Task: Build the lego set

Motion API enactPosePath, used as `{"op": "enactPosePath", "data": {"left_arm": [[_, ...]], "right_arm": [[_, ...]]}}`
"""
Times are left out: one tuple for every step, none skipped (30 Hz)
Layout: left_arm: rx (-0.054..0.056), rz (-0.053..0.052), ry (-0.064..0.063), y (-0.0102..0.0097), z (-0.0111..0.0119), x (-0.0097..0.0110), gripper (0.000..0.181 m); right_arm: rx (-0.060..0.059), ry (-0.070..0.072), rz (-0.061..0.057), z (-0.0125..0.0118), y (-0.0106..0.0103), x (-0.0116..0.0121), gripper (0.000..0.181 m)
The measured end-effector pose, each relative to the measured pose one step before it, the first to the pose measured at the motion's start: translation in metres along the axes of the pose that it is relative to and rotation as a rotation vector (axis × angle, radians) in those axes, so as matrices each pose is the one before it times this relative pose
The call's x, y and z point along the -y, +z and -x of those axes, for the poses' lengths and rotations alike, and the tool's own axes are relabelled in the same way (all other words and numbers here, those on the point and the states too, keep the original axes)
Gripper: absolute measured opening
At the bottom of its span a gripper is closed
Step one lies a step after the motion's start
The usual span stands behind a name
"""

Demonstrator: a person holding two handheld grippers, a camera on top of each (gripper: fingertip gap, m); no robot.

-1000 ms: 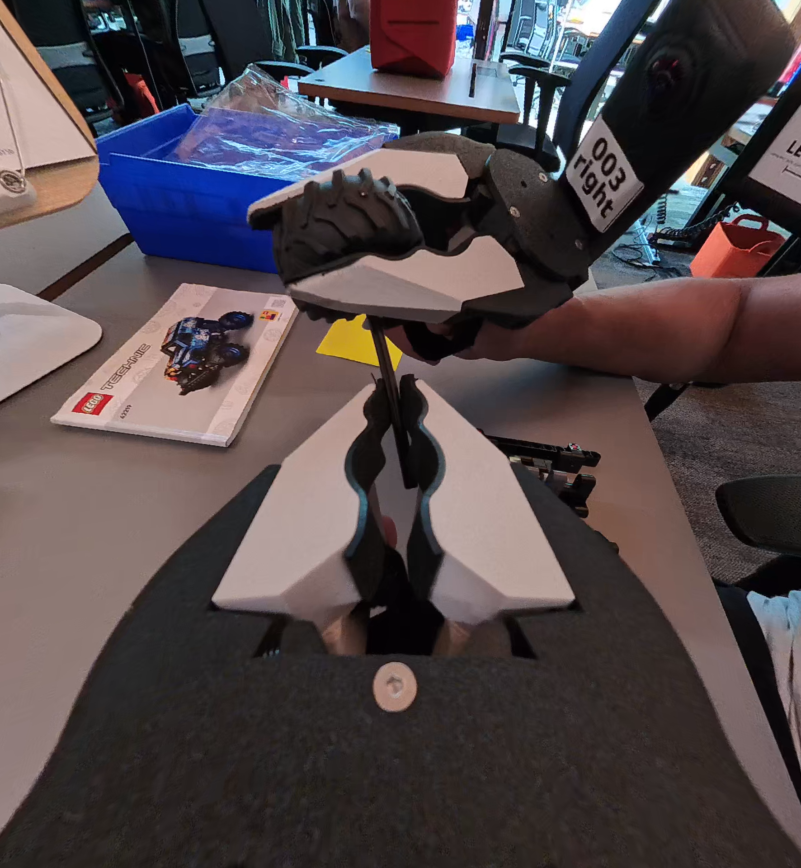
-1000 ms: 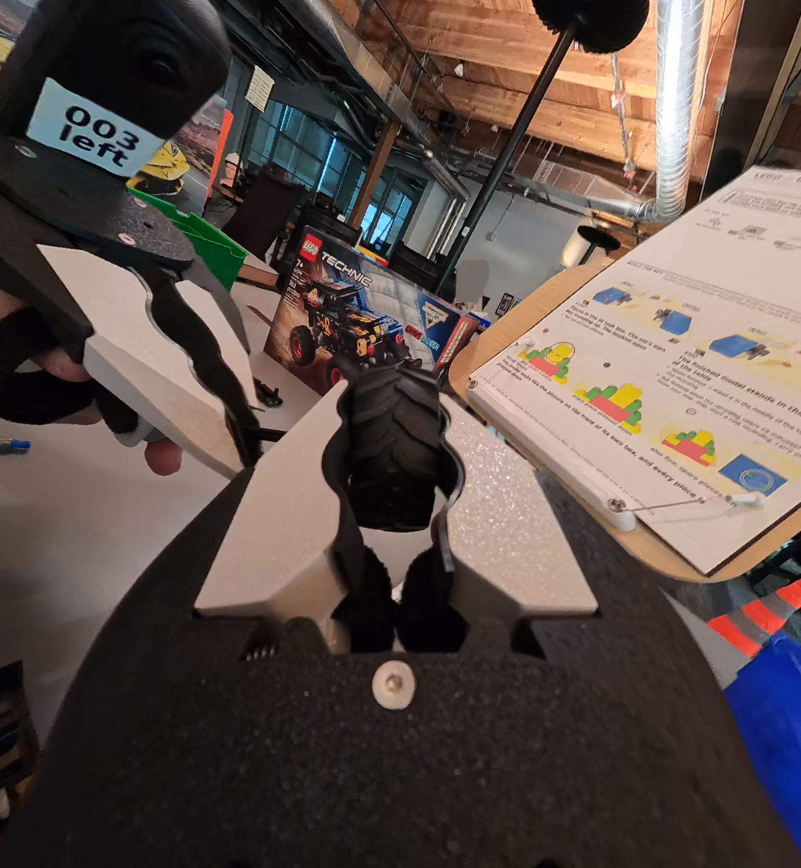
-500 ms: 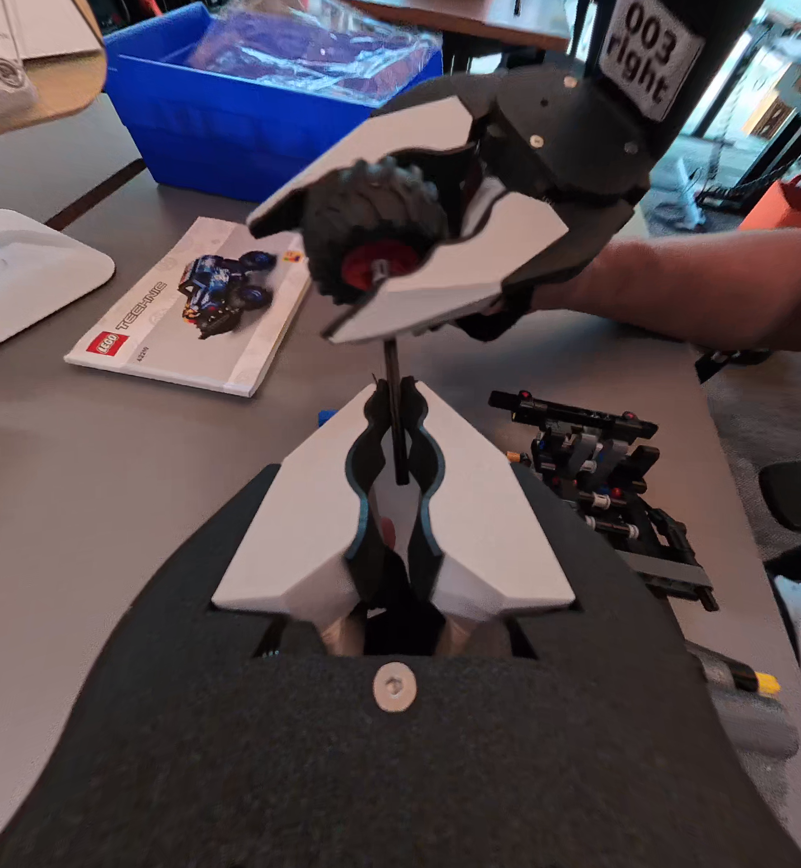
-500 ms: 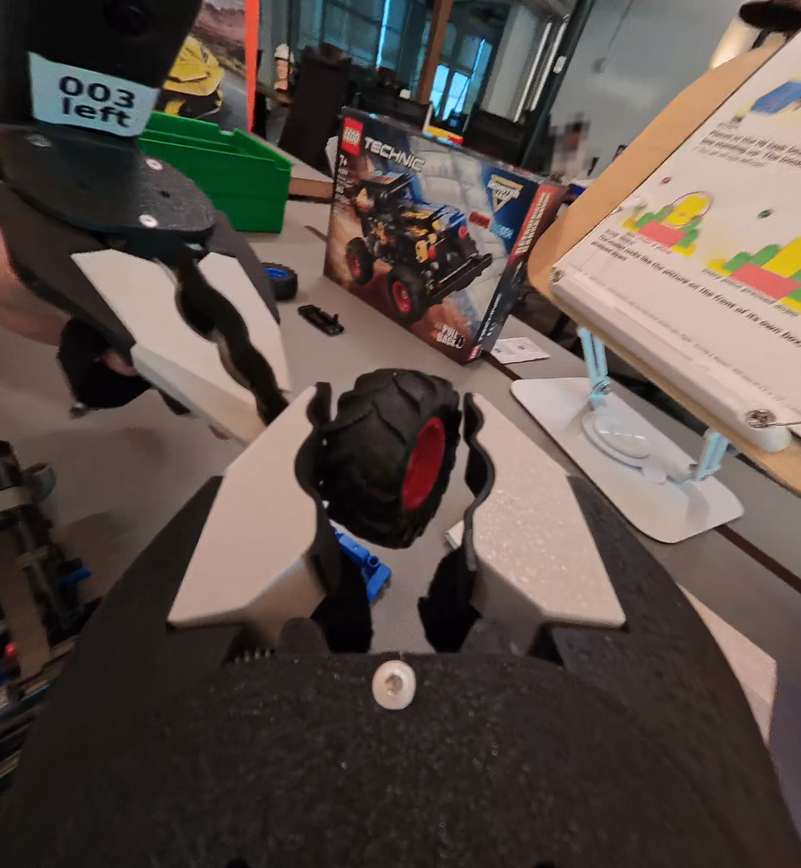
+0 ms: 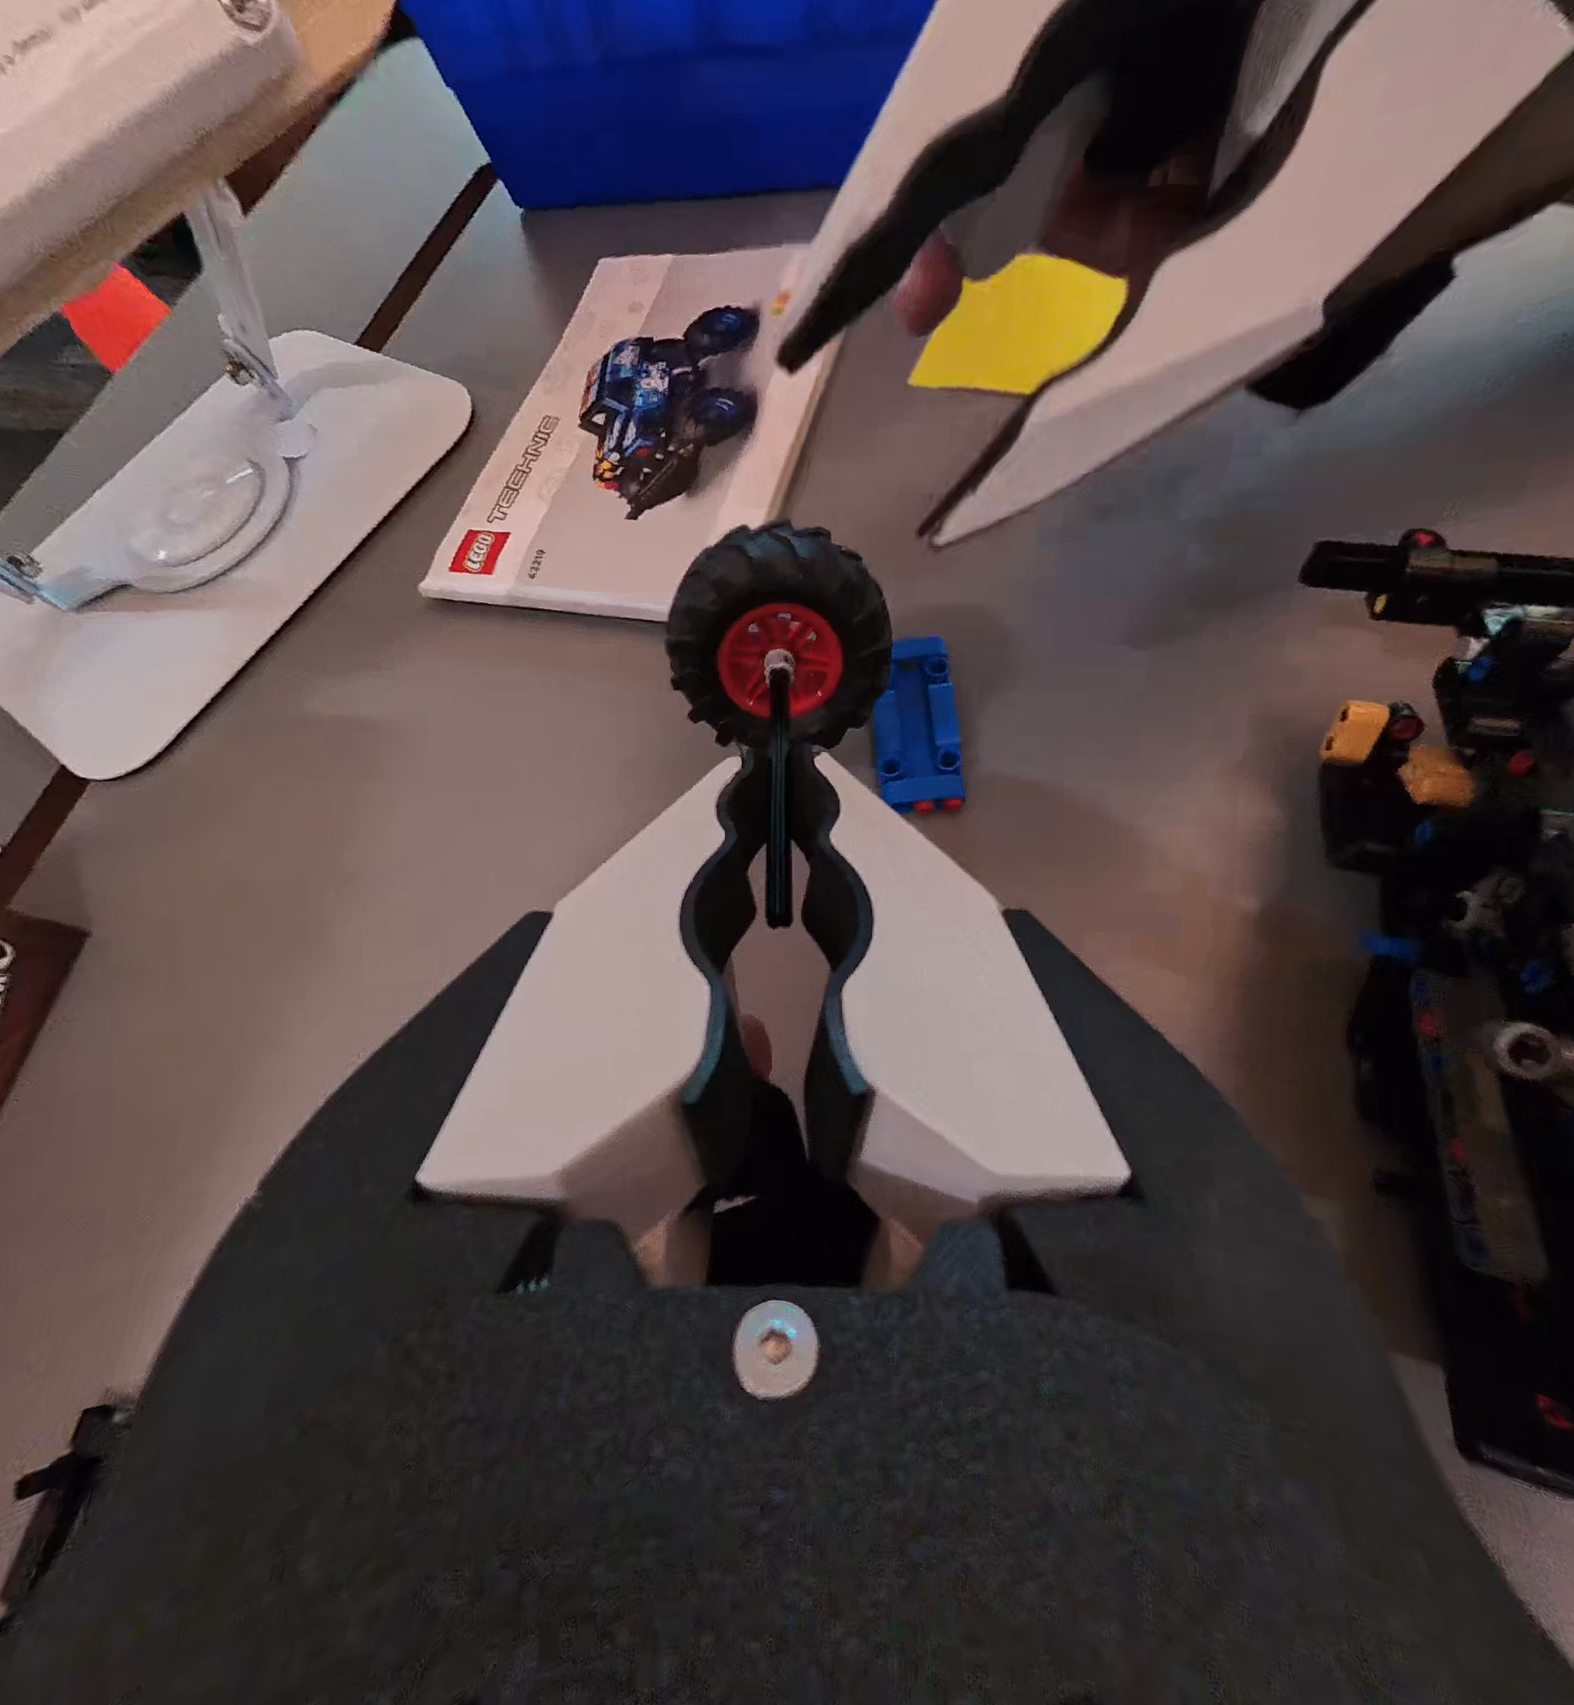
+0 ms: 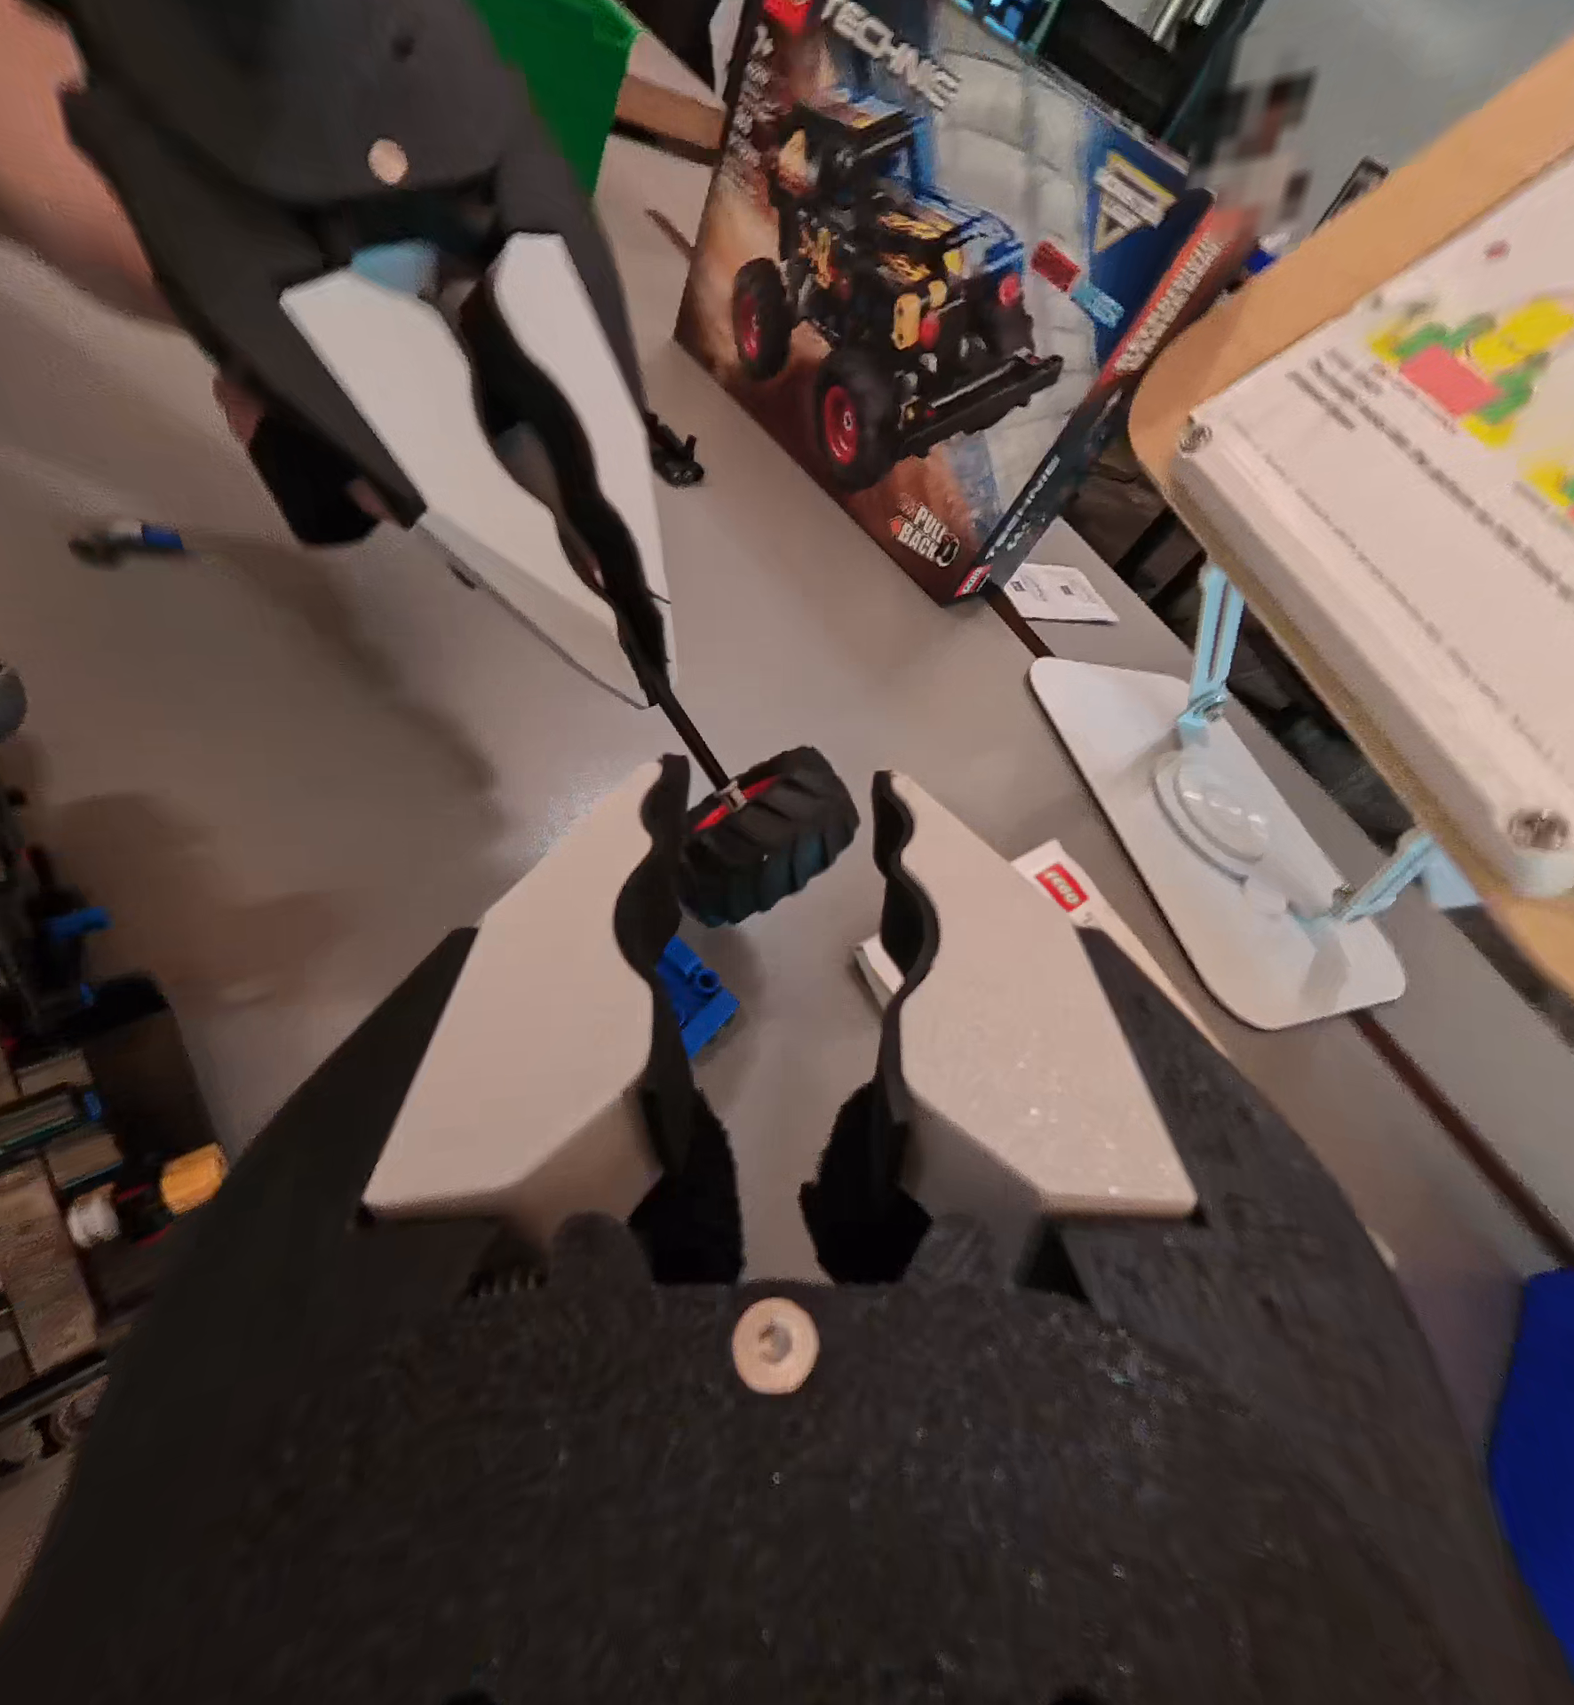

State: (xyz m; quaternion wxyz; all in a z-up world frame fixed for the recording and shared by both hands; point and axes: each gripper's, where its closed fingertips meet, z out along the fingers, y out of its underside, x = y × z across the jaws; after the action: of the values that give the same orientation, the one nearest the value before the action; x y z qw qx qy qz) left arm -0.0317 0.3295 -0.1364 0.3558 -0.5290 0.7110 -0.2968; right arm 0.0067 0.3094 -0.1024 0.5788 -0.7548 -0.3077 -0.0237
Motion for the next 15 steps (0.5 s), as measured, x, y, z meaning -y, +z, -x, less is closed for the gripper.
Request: {"op": "enactPosePath", "data": {"left_arm": [[-0.0221,0.0297,0.0166,-0.00145,-0.00337,-0.00063,0.005],[-0.0058,0.0295,0.0154,-0.00148,-0.00136,-0.001,0.005],[0.0072,0.028,0.0151,-0.00149,0.00007,-0.00104,0.005],[0.0024,0.0251,0.0208,-0.00187,-0.00099,-0.0008,0.005],[-0.0056,0.0208,0.0242,-0.00241,-0.00258,-0.0002,0.005],[-0.0051,0.0235,0.0237,-0.00318,-0.0029,-0.00016,0.005],[0.0133,0.0239,0.0213,-0.00435,-0.00001,0.00023,0.005],[0.0281,0.0193,0.0255,-0.00582,0.00248,0.00145,0.005],[0.0122,0.0262,0.0367,-0.00661,0.00029,0.00019,0.005],[-0.0123,0.0421,0.0394,-0.00592,-0.0035,-0.00298,0.005],[-0.004,0.0462,0.0362,-0.00462,-0.00247,-0.00484,0.005],[0.0135,0.031,0.0246,-0.00336,0.00044,-0.00392,0.005],[-0.0113,0.0193,0.0057,-0.00214,-0.00258,-0.00358,0.005],[-0.0433,0.0153,-0.0058,-0.0015,-0.00638,-0.00374,0.005],[-0.0428,0.0079,-0.011,-0.00105,-0.00547,-0.00342,0.005]], "right_arm": [[-0.0062,-0.0661,0.0085,0.00612,0.00252,0.00051,0.034],[-0.0088,-0.0666,0.0134,0.00537,0.00247,0.0002,0.03],[0.0031,-0.0561,0.0184,0.00653,0.00251,-0.00017,0.029],[0.0203,-0.0375,0.0201,0.00812,0.00312,-0.00041,0.03],[0.0075,-0.0274,0.0208,0.00537,0.00369,-0.00074,0.029],[-0.0068,-0.0302,0.0167,0.00262,0.00365,-0.00029,0.03],[-0.0055,-0.0281,0.0123,0.00195,0.00353,0.0002,0.029],[0.0055,-0.0175,0.0095,0.00282,0.00338,0.0009,0.029],[0.0117,-0.0118,-0.0052,0.00344,0.00322,0.00351,0.025],[0.0314,-0.0093,0.0017,0.00564,0.00438,0.003,0.022],[0.0358,0.0056,-0.0064,0.00574,0.00449,0.00515,0.018],[0.0222,0.0061,0.0017,0.00308,0.00514,0.00402,0.011],[0.0129,-0.0113,0.0031,0.00181,0.00517,0.00344,0.012],[0.0328,-0.0079,0.0104,0.00401,0.00472,0.00236,0.014],[0.0672,0.0131,0.0015,0.00807,0.00353,0.00332,0.016]]}}
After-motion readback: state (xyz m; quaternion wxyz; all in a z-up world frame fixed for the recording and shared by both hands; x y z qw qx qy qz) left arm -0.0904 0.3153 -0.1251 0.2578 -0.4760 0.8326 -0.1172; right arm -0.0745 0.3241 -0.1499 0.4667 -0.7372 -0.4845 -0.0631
